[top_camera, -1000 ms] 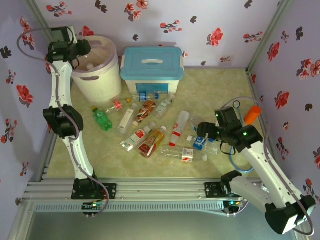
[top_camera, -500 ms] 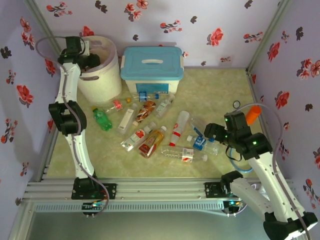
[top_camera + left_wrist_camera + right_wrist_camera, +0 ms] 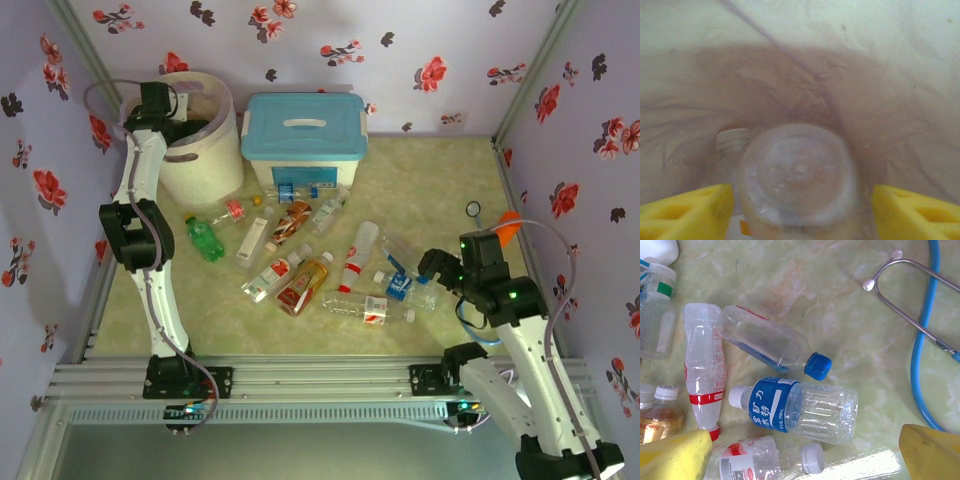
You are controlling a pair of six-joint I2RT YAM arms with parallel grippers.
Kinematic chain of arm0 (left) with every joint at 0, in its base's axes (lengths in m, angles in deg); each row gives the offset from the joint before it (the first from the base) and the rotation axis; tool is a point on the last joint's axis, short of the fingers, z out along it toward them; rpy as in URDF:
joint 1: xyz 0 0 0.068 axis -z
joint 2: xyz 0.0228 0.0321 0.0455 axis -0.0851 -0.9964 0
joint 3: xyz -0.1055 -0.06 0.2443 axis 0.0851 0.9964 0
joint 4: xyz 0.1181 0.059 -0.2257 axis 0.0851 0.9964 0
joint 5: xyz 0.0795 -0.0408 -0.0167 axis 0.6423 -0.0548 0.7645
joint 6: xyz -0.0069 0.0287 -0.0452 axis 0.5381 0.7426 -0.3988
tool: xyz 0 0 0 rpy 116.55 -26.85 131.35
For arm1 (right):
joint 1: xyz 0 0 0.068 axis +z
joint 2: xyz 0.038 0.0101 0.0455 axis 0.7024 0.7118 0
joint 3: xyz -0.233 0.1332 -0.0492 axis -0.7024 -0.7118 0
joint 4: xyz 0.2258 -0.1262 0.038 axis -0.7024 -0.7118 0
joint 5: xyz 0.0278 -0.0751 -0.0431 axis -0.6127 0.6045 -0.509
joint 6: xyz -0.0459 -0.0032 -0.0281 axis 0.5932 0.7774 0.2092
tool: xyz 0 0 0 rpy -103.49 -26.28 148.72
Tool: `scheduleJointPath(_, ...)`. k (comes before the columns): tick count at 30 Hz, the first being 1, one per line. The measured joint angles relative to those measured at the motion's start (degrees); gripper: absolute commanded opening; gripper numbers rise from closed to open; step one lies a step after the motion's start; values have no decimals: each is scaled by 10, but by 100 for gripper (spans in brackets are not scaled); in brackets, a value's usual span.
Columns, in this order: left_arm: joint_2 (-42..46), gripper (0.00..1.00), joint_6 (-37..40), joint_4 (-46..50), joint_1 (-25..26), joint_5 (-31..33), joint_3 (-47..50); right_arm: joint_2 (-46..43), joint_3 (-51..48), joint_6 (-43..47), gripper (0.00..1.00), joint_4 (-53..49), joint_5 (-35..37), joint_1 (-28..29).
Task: Put the plastic bottles in the bin
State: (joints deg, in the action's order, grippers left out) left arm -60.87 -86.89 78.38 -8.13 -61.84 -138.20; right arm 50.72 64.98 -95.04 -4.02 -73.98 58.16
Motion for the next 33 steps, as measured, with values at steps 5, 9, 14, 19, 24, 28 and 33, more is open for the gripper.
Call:
scheduleJointPath(5,0,91,2,-1,0,0,0,-3,-5,-8,98,3,-7,-8)
scheduleJointPath(9,0,93,3,-1,0,0,-1,-3,-13,-14,95,11,-9,-9)
scheduleJointPath(14,1,99,2,-1,1,0,-3,-7,-41,-37,93,31,-18,-9)
scheduleJointPath(19,10,100,2,-3,5,0,-6,-14,-70,-39,95,52,-25,-9)
scheduleJointPath(24,39,100,3,-4,9,0,-24,7,-69,25,91,60,-20,-9)
scheduleJointPath(28,56,100,3,0,10,6,-85,69,-25,85,86,48,-10,-9)
scheduleJointPath(33,107,100,2,6,9,29,-123,183,29,143,84,64,-24,-9)
